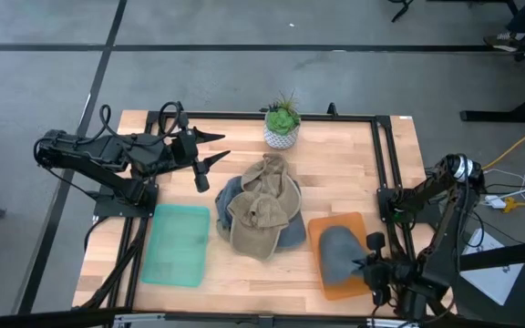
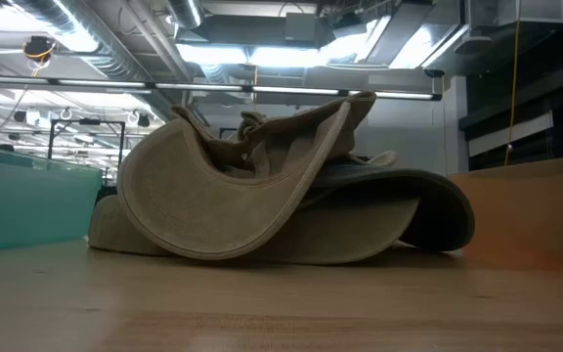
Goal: Pick & Place hat
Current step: Put the blue cap into the orange bin
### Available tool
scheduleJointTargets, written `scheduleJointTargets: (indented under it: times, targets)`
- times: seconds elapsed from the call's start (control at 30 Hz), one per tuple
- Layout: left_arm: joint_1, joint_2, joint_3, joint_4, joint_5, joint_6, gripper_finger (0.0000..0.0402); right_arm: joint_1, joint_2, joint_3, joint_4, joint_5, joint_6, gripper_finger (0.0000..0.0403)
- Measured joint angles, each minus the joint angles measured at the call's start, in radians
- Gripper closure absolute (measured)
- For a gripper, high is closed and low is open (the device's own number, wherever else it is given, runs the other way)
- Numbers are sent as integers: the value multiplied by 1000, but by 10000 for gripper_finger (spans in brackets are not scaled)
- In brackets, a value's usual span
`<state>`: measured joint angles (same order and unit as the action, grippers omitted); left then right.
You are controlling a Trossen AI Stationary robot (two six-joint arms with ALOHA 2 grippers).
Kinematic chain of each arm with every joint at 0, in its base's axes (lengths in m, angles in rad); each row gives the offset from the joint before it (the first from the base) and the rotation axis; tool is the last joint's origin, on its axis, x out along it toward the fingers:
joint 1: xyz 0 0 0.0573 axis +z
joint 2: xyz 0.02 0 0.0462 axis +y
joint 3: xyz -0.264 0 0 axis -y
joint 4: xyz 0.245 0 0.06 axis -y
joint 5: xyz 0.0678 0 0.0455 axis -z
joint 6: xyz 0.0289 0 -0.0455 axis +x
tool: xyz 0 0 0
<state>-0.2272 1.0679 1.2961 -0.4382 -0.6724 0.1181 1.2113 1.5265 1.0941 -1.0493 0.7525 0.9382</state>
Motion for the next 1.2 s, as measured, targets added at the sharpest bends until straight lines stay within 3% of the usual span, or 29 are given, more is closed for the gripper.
scheduleJointTargets:
  times: [0.5, 0.93, 1.03, 1.2]
  targets:
    - [0, 0, 0, 21, -2, 0, 224, 30, 0, 56, 7, -56, 54, 380]
    - [0, 0, 0, 20, -1, 0, 226, -4, 0, 45, -20, -52, 111, 264]
    - [0, 0, 0, 19, -1, 0, 225, -9, 0, 45, -53, -118, 193, 232]
    - [0, 0, 0, 16, -1, 0, 228, -50, 0, 86, -129, -339, 327, 198]
